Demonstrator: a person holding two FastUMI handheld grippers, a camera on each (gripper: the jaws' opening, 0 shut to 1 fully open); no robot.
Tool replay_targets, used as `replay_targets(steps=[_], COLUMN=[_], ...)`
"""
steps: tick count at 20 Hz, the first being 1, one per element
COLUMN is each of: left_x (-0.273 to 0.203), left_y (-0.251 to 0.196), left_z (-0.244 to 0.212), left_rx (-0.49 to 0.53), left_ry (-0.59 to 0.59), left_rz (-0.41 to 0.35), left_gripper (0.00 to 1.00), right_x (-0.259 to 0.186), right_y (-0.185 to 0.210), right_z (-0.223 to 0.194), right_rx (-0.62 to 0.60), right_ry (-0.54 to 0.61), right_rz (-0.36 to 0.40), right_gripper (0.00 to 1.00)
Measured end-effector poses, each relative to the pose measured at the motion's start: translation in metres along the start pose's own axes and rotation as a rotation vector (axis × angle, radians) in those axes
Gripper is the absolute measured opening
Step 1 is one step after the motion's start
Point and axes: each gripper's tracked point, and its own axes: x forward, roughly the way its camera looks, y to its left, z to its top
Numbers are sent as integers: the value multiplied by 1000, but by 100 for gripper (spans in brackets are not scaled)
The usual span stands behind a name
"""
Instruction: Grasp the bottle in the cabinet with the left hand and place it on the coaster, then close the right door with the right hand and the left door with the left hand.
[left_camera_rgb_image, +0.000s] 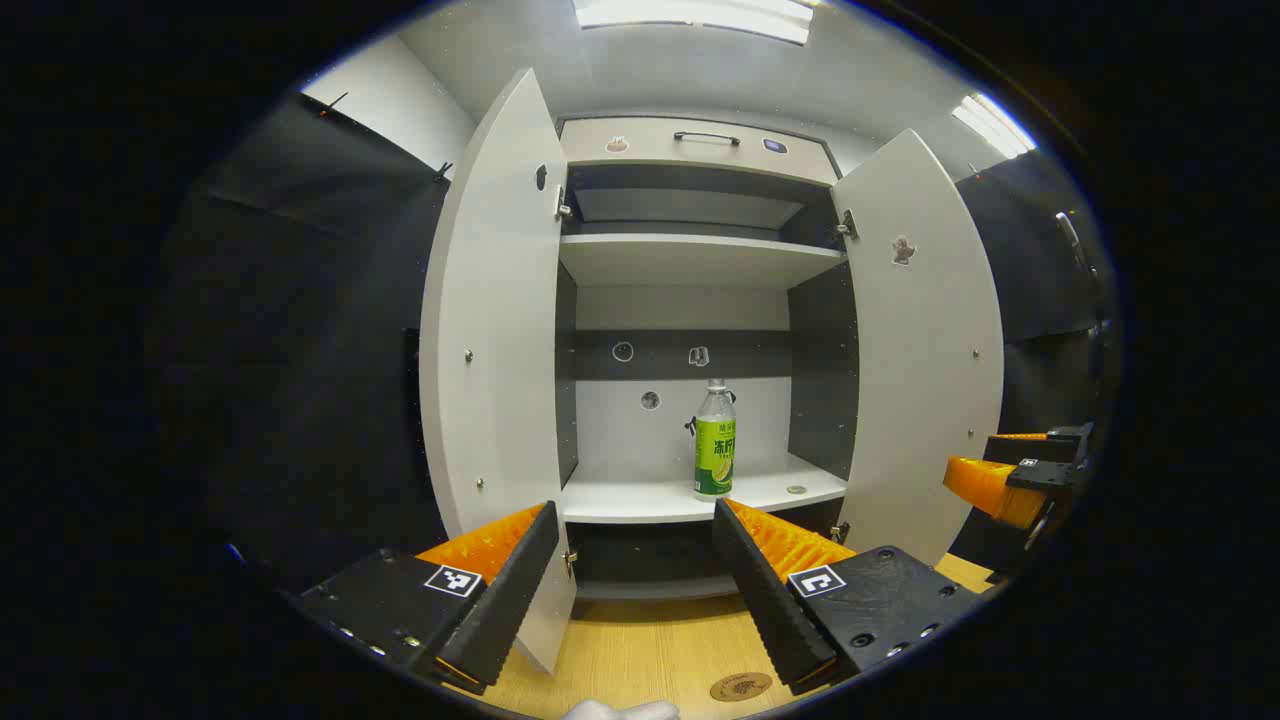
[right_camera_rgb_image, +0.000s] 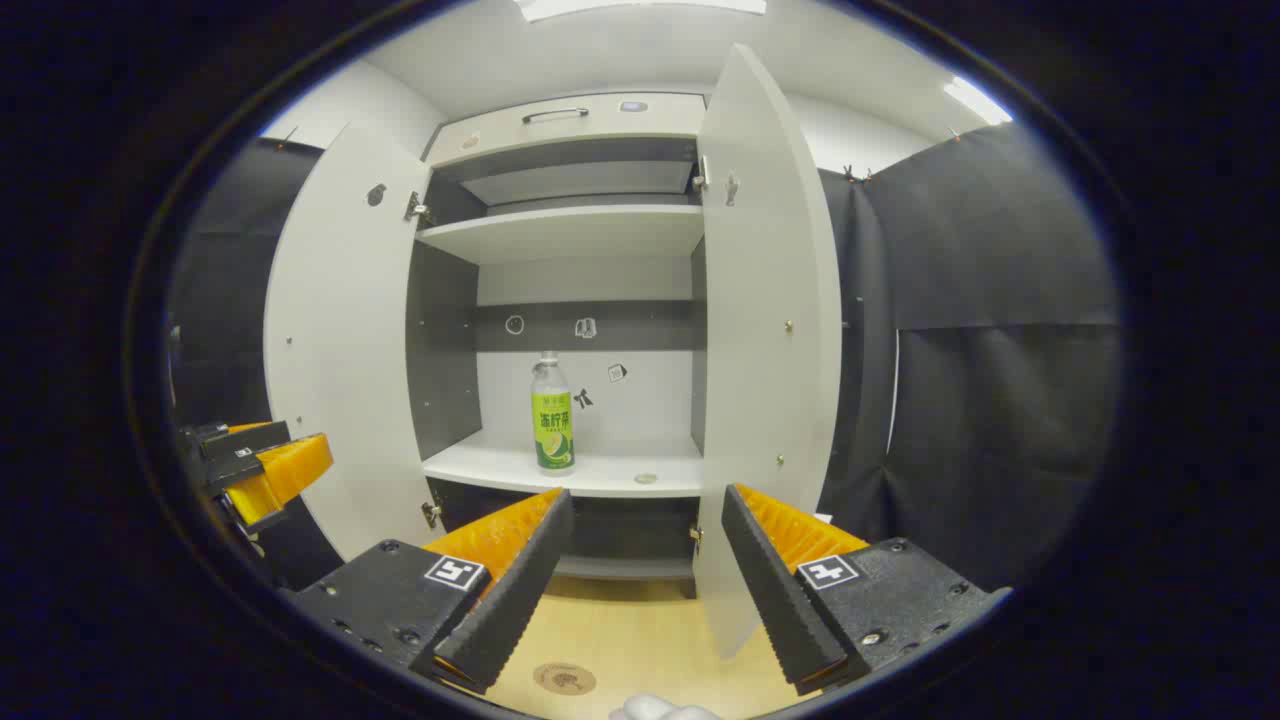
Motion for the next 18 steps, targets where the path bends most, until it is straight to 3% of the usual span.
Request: replay_targets(steps=[14, 15, 18], left_x=[20, 24, 39], left_y=[2, 2, -1], left_z=[1, 1, -3], left_rx=[-1, -1, 1], left_ry=[-3, -1, 1], left_rz=[-3, -2, -13], left_gripper=[95, 91, 95], right_x=[-2, -1, 0], right_y=[0, 1, 1], right_z=[4, 5, 6], right_rx=[-5, -5, -13], right_ry=[9, 10, 11], right_rz=[1, 4, 9], right_gripper=[99, 99, 99])
